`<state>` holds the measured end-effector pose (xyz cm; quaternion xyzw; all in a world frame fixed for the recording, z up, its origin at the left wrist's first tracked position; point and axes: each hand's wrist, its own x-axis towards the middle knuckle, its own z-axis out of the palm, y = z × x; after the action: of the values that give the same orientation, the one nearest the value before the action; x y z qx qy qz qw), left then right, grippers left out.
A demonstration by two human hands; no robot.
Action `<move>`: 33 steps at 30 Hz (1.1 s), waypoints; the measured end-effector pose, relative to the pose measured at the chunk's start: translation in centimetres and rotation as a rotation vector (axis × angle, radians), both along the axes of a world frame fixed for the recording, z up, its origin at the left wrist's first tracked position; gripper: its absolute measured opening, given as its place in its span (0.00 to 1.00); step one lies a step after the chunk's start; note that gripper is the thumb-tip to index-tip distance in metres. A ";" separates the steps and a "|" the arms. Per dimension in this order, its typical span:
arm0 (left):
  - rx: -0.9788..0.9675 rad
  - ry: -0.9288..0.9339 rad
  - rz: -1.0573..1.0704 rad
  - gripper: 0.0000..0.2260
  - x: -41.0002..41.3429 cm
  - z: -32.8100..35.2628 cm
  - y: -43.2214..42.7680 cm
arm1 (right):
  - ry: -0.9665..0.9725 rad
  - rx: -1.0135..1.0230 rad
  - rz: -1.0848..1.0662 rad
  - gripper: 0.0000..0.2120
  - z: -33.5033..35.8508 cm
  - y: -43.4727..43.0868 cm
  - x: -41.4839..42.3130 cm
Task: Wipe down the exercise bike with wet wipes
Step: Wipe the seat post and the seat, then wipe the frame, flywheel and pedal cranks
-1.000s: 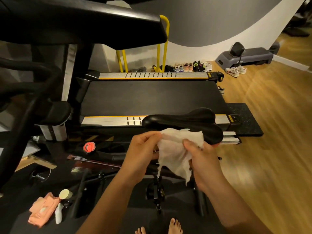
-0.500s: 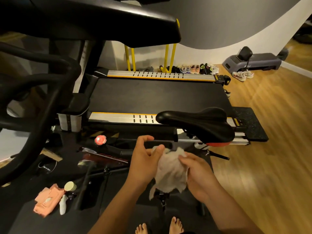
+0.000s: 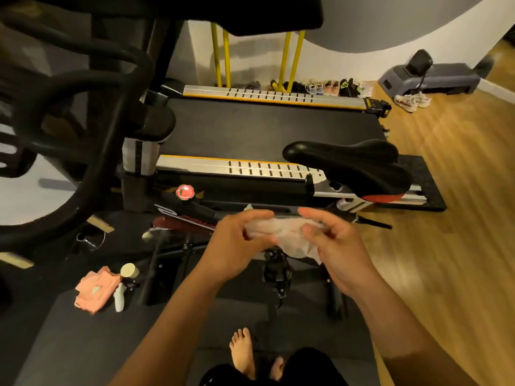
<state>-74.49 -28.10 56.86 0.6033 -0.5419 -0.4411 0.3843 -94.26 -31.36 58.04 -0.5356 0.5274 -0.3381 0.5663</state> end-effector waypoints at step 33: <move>0.121 0.041 0.827 0.11 13.0 -8.4 16.1 | 0.176 0.249 0.011 0.12 -9.3 14.3 21.2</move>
<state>-61.53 -12.03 48.47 0.7828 -0.2193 -0.2924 0.5036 -73.03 -17.05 48.74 -0.4916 0.6101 -0.2188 0.5816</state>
